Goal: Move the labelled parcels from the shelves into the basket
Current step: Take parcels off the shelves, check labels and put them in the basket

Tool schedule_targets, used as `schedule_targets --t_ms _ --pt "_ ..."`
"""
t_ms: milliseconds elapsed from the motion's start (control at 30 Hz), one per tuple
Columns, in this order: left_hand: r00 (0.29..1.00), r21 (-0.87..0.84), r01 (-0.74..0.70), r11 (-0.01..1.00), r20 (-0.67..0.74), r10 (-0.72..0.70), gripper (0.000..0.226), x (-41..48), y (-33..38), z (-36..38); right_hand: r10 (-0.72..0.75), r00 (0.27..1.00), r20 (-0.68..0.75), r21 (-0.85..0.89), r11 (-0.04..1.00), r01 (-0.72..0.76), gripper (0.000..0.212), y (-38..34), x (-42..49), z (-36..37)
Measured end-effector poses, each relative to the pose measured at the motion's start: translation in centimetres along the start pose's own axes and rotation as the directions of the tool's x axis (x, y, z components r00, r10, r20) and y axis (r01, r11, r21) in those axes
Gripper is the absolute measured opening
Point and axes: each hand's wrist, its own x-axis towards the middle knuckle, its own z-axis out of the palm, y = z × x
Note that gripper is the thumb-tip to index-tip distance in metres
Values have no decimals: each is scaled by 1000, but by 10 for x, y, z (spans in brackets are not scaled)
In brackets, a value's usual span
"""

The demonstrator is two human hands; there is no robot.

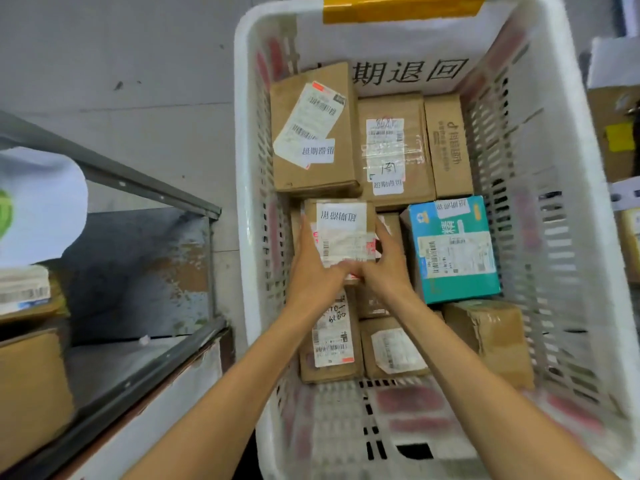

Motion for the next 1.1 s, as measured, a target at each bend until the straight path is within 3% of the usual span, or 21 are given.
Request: schedule_targets --t_ms 33,100,167,300,667,800,900,1000,1100 --pt "1000 152 -20 988 2 20 74 2 2 -1 -6 1000 18 7 1000 6 78 2 10 8" --pt "995 494 -88 865 86 52 71 4 -2 2 -40 999 27 -3 999 40 73 6 29 24" --pt "984 639 -117 760 175 5 77 5 -13 8 -63 998 17 -22 998 63 70 14 44 33" --pt "975 692 -42 721 187 -123 86 21 -27 10 -23 993 112 -49 998 28 77 29 54 27" --pt "905 767 -104 634 337 -260 89 33 -16 -9 62 998 23 -243 968 -54 53 18 16 22" --pt "931 767 -140 626 316 -180 79 23 12 -22 69 997 23 -364 930 -56 50 17 -28 1" --pt "954 819 -220 530 294 -59 74 7 32 -29 30 998 59 -465 885 1 51 4 -46 -22" --pt "969 864 -240 443 241 54 60 -17 56 -32 -40 989 143 -578 808 116 51 -24 -57 -45" --pt "976 890 -212 403 171 135 47 -46 81 -36 -168 949 265 -683 663 308 50 -59 -74 -70"
